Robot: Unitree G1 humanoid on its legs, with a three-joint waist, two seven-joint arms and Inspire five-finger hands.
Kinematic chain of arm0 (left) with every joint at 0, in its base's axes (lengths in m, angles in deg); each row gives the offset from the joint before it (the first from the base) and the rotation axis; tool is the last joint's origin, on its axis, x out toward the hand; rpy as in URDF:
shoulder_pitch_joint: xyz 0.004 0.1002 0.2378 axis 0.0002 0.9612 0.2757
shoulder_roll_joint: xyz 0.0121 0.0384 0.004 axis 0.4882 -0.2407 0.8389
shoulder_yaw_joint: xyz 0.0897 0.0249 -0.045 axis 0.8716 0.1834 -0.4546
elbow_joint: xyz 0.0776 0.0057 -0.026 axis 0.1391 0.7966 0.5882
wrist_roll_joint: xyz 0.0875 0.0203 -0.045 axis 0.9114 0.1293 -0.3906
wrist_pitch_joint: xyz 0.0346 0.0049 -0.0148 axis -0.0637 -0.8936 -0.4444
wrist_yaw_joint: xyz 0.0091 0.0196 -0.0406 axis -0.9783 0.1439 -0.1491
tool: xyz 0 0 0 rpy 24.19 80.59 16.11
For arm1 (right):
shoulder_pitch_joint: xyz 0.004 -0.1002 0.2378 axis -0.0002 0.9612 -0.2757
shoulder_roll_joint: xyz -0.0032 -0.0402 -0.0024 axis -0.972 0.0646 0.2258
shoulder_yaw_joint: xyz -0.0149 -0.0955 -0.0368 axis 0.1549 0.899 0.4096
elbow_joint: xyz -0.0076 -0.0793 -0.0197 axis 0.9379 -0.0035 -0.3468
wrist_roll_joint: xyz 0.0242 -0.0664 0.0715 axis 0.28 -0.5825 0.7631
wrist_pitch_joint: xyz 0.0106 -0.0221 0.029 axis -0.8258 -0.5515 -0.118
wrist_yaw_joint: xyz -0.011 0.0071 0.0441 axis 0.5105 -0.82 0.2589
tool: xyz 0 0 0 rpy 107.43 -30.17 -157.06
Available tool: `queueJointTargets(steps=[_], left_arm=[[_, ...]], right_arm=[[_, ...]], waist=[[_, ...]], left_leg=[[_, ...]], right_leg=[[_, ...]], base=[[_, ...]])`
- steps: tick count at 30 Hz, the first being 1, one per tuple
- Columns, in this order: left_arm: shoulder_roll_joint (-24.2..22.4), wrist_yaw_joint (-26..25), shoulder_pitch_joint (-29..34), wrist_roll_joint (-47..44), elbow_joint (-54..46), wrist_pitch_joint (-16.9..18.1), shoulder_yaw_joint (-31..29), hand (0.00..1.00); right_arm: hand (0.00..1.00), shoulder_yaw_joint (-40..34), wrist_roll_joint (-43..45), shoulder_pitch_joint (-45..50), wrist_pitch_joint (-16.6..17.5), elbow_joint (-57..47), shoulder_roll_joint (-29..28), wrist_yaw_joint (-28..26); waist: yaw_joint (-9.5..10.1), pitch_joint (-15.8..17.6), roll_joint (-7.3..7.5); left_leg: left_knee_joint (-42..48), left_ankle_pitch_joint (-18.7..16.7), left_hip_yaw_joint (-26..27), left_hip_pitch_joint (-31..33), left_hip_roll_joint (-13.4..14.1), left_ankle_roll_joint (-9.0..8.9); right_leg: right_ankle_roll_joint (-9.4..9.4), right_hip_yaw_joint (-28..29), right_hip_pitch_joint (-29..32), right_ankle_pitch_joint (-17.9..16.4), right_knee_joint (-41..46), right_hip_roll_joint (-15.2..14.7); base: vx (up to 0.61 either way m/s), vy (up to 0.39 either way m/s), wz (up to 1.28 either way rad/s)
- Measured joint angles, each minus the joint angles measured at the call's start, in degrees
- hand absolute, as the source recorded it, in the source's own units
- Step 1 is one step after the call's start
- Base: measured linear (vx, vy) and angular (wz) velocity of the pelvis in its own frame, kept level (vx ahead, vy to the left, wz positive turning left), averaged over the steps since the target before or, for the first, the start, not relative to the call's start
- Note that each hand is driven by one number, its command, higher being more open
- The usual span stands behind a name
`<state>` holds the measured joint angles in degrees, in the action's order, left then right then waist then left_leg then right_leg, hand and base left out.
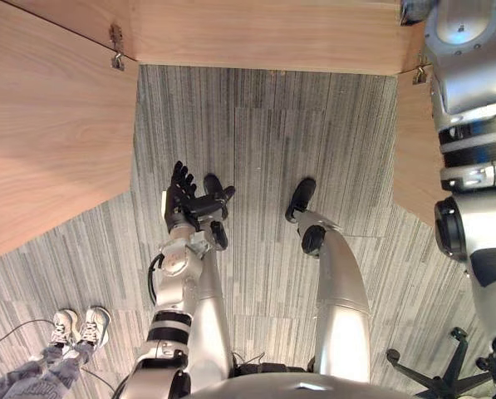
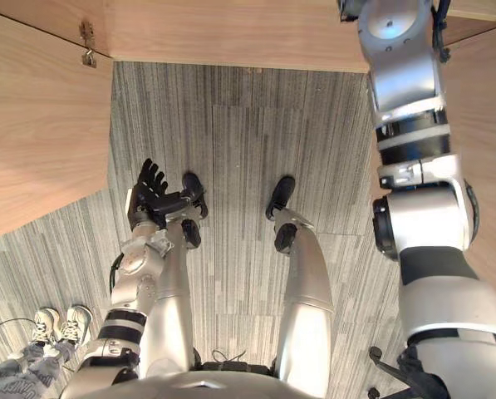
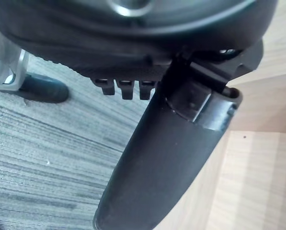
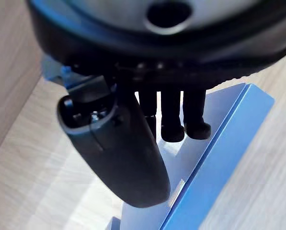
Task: Walk over to the cabinet, pick up the folder, carry it to the office cabinet, place the folder inside the office cabinet, then close the office cabinet door
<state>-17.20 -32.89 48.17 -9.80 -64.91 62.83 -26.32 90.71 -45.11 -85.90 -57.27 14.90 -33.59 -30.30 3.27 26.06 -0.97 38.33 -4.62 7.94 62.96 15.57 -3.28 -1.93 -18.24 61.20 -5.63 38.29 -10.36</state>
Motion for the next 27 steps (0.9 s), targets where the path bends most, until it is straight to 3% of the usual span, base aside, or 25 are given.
queueJointTargets(steps=[6,7,9,12,15,17,22,27], left_arm=[[-0.02,0.08,-0.05,1.96,1.00,-0.08,-0.06,1.00],[-0.11,0.18,-0.22,3.40,3.07,-0.22,-0.06,1.00],[-0.20,0.42,-0.10,3.85,4.48,-0.81,-0.06,1.00],[-0.40,0.71,1.35,5.68,7.17,-1.90,0.07,1.00],[-0.31,0.79,3.66,6.95,8.85,-2.56,0.73,1.00],[-0.33,0.85,4.57,7.88,9.95,-2.64,1.10,1.00],[0.46,1.77,5.34,10.30,19.40,-2.86,3.44,1.00],[1.35,1.95,6.10,12.43,24.08,-3.83,3.53,1.00]], right_arm=[[1.00,-2.27,-1.35,17.01,0.28,-15.42,-3.77,0.56],[1.00,-2.86,-2.88,23.20,1.09,-19.15,-5.98,0.54],[1.00,-2.84,-3.69,27.21,1.37,-20.77,-7.41,0.46],[1.00,-1.95,-6.01,40.55,2.73,-23.24,-12.63,-1.24],[1.00,2.21,-8.07,51.85,2.74,-23.00,-16.57,-4.14],[1.00,4.20,-9.16,56.60,2.97,-21.27,-18.94,-5.71],[1.00,3.62,-12.78,65.39,3.86,-7.15,-24.60,-8.89],[1.00,-0.12,-13.64,67.35,3.81,5.37,-26.04,-9.89]], waist=[[-0.52,0.00,0.00],[-0.59,-0.02,0.01],[-0.69,-0.10,-0.01],[-0.84,-0.83,0.03],[-0.90,-3.56,0.32],[-0.98,-4.20,0.39],[-1.80,-9.91,1.91],[-3.65,-10.92,2.33]], left_leg=[[-0.60,-0.68,1.04,-5.80,0.30,0.19],[-1.42,-1.06,1.79,-8.67,0.22,0.24],[-2.39,-1.10,2.36,-10.98,0.18,0.26],[-5.82,-0.98,3.44,-17.94,-0.06,0.13],[-9.23,-0.72,5.01,-23.33,-0.67,-0.12],[-11.56,-0.50,5.65,-27.32,-1.16,-0.26],[-22.76,2.87,7.03,-38.37,-3.95,-0.68],[-27.98,4.20,7.72,-45.28,-5.78,-0.39]], right_leg=[[0.26,0.87,-5.33,0.16,-1.15,0.51],[0.77,1.09,-7.91,0.07,-2.48,0.63],[1.10,1.33,-9.98,0.29,-3.60,0.78],[1.47,1.58,-16.78,1.44,-7.55,1.65],[2.00,2.27,-21.46,2.22,-11.31,2.18],[2.37,2.63,-24.93,2.50,-13.29,2.32],[3.54,2.70,-34.31,4.58,-21.60,2.62],[4.60,2.76,-41.47,7.12,-27.80,2.83]], base=[[0.01,0.047,-0.08],[0.01,0.065,-0.10],[0.03,0.050,-0.09],[0.09,0.063,-0.07],[0.14,0.071,-0.12],[0.13,0.065,-0.07],[0.12,0.044,0.02],[0.09,0.063,-0.02]])
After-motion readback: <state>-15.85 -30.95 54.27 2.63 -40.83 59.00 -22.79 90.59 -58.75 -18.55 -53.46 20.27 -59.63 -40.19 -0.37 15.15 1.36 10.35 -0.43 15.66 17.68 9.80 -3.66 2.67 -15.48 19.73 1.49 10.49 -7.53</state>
